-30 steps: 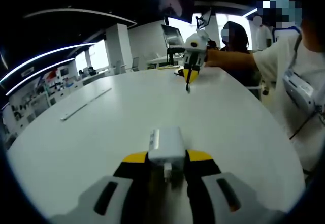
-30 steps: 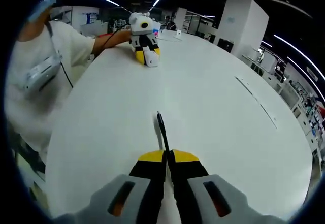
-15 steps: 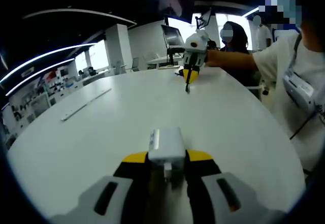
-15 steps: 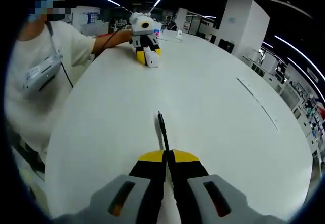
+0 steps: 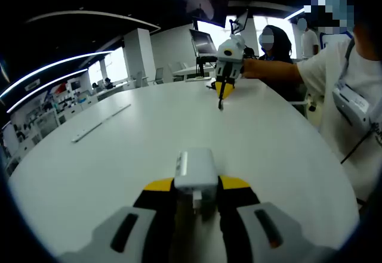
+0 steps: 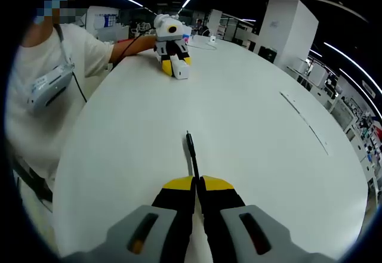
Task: Plug the desk Type‑C cable into the charger adapter.
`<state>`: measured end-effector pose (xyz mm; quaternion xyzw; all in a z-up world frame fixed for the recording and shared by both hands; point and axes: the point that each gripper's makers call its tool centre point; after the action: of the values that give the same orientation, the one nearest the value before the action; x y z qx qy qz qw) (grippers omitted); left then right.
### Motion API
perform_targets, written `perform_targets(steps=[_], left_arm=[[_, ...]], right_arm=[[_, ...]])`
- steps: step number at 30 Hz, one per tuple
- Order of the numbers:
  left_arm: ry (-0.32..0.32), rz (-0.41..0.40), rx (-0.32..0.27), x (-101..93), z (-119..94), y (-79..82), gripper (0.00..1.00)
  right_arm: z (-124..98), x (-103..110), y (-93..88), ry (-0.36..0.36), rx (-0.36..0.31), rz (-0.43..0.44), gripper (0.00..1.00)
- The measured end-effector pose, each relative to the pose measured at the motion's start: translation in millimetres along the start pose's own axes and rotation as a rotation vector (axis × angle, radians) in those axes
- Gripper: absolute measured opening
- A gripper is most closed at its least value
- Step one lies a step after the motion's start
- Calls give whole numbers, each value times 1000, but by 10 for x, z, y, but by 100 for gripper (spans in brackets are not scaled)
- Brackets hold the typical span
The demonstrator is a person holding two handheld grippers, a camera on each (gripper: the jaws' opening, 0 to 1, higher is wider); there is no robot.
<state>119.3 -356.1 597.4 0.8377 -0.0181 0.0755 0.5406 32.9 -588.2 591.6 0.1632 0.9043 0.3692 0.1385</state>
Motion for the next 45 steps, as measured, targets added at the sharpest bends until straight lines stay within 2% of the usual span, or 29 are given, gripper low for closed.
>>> perform_targets(steps=[45], left_arm=[[4,8,1,3,-5,-1,26]], right_arm=[[218,86,202,33,-17,-39,2]])
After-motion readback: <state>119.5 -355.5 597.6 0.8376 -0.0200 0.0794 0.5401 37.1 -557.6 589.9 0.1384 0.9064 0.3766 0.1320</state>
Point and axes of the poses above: the point that each gripper's makers call its tool centre point, and the gripper's own axes: z roughly forward along the fingers, x roughly to its left, y roughly out of its top, and after that the axes turned 4 degrees about y, right-handed
